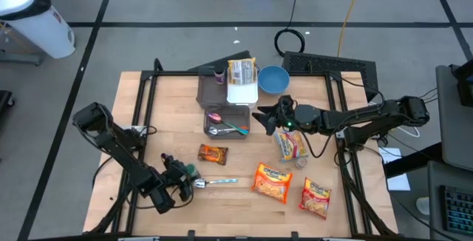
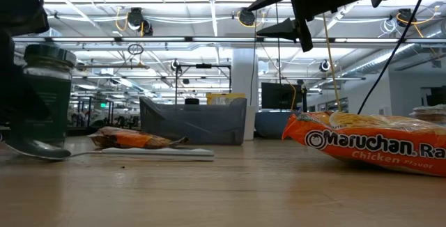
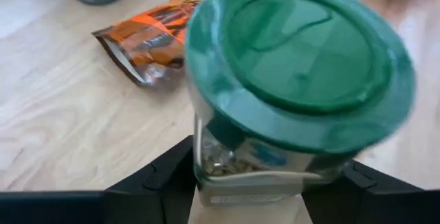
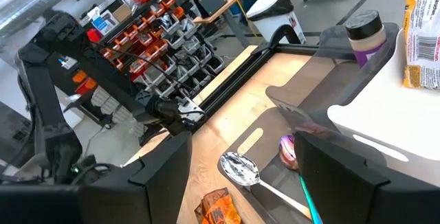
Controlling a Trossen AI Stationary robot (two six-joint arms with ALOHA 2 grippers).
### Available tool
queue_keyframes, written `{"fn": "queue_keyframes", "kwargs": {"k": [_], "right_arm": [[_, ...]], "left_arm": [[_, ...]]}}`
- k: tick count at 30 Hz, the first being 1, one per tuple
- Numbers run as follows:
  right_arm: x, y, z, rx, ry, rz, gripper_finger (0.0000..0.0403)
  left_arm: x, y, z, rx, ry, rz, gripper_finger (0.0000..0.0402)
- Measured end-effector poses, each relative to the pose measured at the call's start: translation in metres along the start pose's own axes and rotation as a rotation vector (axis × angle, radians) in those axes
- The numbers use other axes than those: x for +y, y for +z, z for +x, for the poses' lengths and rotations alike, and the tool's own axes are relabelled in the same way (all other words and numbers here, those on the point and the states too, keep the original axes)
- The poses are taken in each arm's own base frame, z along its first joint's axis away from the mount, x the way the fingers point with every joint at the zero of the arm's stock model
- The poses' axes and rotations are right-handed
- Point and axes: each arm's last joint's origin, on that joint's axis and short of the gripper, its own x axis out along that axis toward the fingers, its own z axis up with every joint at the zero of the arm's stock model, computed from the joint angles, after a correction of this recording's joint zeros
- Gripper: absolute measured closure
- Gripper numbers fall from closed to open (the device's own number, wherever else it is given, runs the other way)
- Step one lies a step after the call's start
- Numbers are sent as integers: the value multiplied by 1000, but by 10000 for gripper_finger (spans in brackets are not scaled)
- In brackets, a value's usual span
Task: Pick & Place Food Item
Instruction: Put the green seasoning bottle into the top black bin
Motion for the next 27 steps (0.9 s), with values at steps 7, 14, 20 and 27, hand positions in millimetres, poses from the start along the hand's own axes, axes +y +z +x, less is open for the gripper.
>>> {"fn": "queue_keyframes", "kwargs": {"k": [7, 14, 20, 27], "right_arm": [[1, 0, 0, 13, 28, -44, 149], [7, 3, 0, 10, 124, -110, 149], [12, 8, -1, 27, 273, -130, 149], [21, 18, 0, 147, 472, -166, 149]], "left_arm": [[2, 34, -19, -21, -85, -1, 195], [16, 80, -29, -44, -149, -50, 195], [28, 129, -32, -78, -322, -155, 195], [29, 195, -35, -169, -415, -233, 195]]}}
